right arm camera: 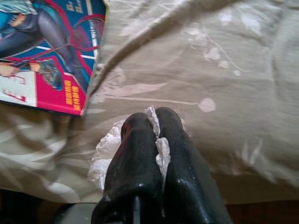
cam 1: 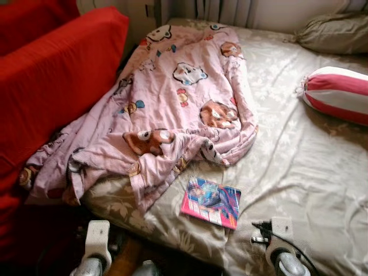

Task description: Clean up the room

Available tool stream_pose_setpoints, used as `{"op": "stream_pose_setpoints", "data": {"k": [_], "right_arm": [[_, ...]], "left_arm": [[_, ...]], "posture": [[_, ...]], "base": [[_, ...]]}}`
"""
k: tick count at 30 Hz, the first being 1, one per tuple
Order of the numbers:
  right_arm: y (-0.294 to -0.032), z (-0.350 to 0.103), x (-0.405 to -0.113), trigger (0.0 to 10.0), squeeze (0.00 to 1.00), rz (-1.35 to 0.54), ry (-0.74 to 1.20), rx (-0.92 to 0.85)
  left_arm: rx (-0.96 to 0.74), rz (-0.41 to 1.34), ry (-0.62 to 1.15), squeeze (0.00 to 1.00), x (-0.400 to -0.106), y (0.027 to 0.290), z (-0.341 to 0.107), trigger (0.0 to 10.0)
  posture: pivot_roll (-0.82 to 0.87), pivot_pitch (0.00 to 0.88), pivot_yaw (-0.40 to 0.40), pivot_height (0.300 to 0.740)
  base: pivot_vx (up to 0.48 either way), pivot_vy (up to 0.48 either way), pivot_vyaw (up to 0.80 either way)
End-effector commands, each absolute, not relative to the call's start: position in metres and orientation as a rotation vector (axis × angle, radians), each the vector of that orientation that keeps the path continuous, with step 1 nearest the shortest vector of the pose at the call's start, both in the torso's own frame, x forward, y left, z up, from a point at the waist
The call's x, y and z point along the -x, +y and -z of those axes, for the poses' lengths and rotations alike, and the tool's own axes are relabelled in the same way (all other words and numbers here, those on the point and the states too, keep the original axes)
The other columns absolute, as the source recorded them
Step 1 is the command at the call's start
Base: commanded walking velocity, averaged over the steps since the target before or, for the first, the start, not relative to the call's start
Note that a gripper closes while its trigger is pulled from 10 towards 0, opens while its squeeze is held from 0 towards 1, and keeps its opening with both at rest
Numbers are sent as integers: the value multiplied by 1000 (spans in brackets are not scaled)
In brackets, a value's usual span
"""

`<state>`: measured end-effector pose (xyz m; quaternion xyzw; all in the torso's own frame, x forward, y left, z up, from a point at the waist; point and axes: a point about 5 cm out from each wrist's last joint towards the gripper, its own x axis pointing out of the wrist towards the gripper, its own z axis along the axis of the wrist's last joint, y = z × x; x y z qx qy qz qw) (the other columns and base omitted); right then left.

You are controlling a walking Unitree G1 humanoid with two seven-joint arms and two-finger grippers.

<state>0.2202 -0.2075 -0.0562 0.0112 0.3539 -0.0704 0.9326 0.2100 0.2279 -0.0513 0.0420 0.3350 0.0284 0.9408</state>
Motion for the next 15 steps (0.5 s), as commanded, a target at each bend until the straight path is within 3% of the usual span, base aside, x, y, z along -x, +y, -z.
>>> {"op": "stream_pose_setpoints", "data": {"k": [1,6,15], "right_arm": [[-212,66,-204,10000,0,181,791,-27],[-204,81,-182,10000,0,184,886,-41],[-197,82,-182,10000,0,116,901,-30]], "left_arm": [[-89,-63,755,0,-196,228,62,10000],[-63,-89,805,0,-186,222,71,10000],[-29,-145,830,0,-180,226,75,10000]], "posture": [[118,142,-42,736],[110,152,-41,736],[110,164,-52,736]], "base": [[0,0,0],[0,0,0],[0,0,0]]}}
